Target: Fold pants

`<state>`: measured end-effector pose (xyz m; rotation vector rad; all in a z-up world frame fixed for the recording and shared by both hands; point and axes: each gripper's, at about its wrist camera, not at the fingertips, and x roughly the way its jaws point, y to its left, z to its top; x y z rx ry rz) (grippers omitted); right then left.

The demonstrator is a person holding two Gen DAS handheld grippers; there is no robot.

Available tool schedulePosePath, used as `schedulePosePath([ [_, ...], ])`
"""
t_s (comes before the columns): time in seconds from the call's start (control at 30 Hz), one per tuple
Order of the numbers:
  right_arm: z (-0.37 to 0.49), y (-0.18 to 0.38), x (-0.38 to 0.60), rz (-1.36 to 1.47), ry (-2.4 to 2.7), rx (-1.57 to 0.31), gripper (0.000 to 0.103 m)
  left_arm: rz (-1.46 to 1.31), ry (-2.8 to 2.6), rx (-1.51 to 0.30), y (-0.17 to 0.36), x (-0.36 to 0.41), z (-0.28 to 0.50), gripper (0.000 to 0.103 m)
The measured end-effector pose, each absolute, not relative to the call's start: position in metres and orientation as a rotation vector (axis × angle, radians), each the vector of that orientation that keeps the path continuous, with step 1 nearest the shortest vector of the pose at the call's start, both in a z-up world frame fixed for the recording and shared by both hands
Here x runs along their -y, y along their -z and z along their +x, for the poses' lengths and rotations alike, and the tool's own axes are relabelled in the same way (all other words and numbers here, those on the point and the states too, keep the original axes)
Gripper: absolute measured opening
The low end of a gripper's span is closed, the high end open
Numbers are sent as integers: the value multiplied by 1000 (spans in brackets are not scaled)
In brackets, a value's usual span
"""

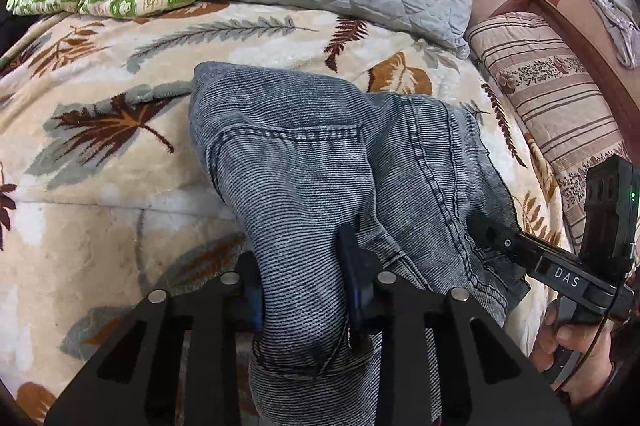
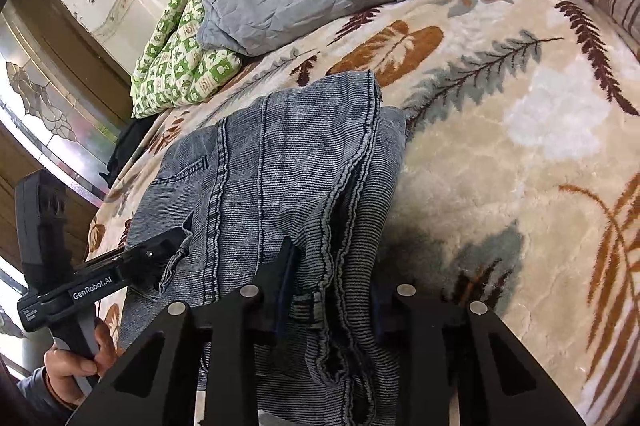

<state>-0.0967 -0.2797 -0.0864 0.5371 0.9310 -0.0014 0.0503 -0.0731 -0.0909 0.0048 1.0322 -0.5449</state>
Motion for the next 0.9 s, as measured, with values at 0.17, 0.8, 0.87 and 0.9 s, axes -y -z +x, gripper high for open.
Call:
schedulePosePath([
  [0.17,-96,81,276,526,9,-927,29,4,558,-1046,91,72,52,26],
  [0.8,-98,94,284,575,-9,-905,33,22,549,-1038,100,76,51,30],
  [0.87,-98,92,282,562,-2,-906,32,23,552,-1028,97,76,50,26],
  [0.9,-98,91,281,557,2,-906,31,22,553,-1023,95,75,49,25],
])
